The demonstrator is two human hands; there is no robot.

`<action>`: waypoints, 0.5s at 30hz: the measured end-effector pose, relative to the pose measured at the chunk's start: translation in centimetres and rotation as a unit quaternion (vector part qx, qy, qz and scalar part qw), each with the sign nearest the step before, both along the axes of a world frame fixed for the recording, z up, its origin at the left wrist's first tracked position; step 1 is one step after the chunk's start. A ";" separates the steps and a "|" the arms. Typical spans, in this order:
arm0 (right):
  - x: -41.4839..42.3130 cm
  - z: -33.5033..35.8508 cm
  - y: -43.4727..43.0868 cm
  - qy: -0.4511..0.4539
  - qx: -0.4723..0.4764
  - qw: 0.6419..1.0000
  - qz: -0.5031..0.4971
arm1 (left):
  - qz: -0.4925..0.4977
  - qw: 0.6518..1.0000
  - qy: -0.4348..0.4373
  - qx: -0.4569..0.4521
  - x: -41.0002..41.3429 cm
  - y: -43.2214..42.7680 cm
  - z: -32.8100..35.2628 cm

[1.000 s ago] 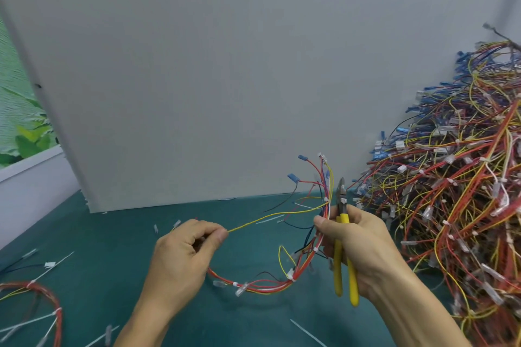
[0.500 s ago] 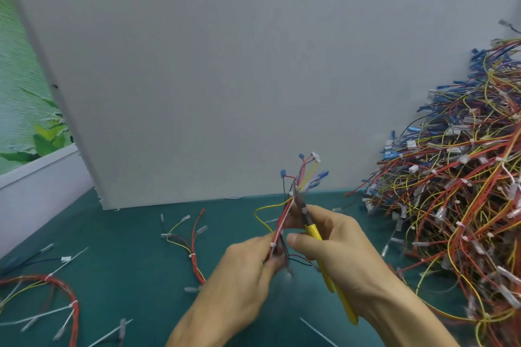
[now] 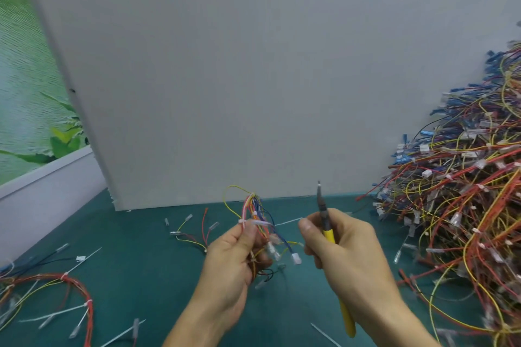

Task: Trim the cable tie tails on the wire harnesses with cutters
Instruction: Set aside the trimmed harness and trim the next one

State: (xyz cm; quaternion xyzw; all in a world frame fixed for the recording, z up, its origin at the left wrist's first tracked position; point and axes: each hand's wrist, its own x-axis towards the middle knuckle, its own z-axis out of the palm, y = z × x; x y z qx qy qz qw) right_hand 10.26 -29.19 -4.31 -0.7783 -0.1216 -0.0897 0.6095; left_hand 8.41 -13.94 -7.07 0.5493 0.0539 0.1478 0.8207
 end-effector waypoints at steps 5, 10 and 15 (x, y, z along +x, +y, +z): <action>-1.9 -0.1 1.9 -0.089 -0.071 0.991 -0.070 | 0.026 0.976 -0.060 0.209 -0.5 -3.1 -0.6; -1.6 0.5 1.4 -0.032 -0.158 0.985 -0.058 | 0.120 0.880 -0.136 0.438 -0.8 -3.7 -1.5; -0.5 1.0 0.4 0.022 -0.068 0.995 -0.065 | 0.189 0.742 -0.229 0.601 -0.1 -3.0 -2.4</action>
